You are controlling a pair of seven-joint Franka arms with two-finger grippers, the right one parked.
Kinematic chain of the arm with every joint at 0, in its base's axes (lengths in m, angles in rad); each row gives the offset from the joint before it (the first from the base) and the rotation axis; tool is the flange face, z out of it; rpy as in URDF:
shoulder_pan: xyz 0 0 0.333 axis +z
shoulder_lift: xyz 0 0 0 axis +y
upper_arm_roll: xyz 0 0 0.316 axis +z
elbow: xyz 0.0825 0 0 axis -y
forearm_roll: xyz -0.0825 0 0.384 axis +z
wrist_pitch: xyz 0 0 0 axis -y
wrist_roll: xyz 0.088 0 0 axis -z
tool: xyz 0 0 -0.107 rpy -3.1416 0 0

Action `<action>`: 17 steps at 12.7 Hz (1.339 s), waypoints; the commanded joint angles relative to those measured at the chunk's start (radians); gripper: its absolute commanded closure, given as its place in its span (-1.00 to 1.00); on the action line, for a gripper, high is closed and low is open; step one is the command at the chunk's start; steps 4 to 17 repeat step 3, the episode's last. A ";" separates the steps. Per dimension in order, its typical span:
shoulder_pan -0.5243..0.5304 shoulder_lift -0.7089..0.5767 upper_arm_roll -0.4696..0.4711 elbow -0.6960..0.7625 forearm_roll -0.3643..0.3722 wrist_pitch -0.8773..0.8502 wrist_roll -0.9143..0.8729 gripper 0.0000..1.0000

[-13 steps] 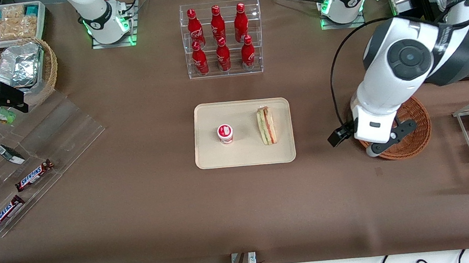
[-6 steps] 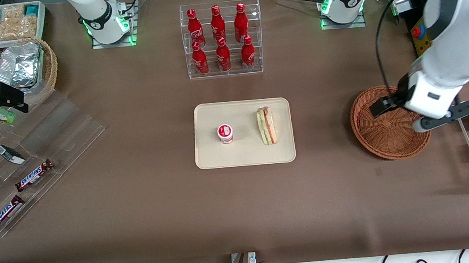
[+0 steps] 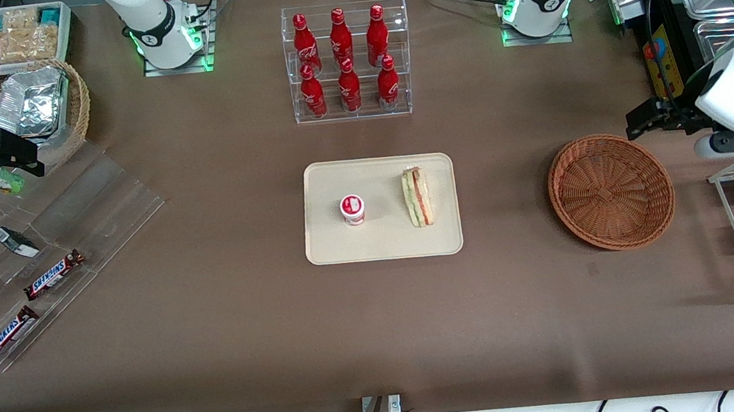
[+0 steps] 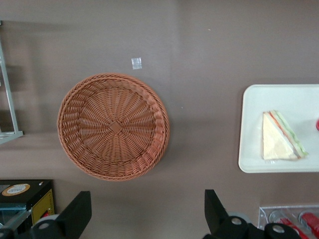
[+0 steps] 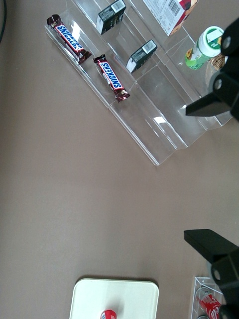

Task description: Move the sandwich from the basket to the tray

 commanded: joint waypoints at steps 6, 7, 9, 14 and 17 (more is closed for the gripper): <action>-0.024 -0.056 0.024 -0.052 -0.026 -0.006 0.052 -1.00; -0.024 -0.056 0.024 -0.052 -0.026 -0.006 0.052 -1.00; -0.024 -0.056 0.024 -0.052 -0.026 -0.006 0.052 -1.00; -0.024 -0.056 0.024 -0.052 -0.026 -0.006 0.052 -1.00; -0.024 -0.056 0.024 -0.052 -0.026 -0.006 0.052 -1.00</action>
